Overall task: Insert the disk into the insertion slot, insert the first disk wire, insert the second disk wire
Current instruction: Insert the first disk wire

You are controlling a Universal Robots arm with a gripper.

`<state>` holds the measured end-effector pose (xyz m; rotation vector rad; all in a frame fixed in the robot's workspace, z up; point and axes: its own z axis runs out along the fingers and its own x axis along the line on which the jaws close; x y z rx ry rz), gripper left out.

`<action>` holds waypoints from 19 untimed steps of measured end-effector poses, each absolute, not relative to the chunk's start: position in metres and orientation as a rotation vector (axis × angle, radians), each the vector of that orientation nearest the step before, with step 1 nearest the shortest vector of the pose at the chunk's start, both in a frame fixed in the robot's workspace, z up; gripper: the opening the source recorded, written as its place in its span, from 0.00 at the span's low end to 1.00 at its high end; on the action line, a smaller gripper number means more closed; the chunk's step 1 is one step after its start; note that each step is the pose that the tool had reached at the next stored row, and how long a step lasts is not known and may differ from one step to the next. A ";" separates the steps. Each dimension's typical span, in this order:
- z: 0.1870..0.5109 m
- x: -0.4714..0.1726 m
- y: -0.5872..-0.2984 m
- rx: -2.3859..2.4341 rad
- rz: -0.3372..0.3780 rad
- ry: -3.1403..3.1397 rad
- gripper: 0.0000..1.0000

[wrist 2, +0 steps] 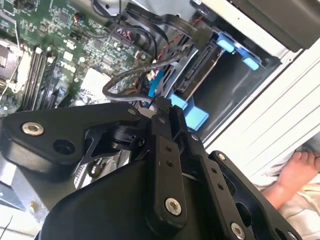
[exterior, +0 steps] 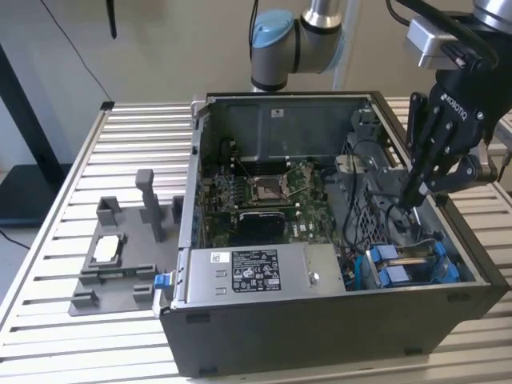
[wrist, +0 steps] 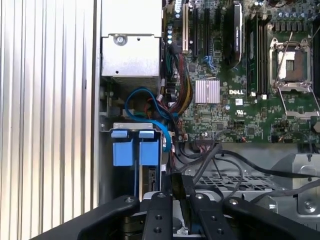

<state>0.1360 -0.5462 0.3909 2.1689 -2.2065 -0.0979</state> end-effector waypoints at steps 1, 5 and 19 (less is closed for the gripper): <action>0.391 0.136 -0.546 2.173 -0.086 -2.210 0.19; 0.389 0.136 -0.546 2.179 -0.060 -2.216 0.19; 0.380 0.136 -0.546 2.193 -0.016 -2.230 0.19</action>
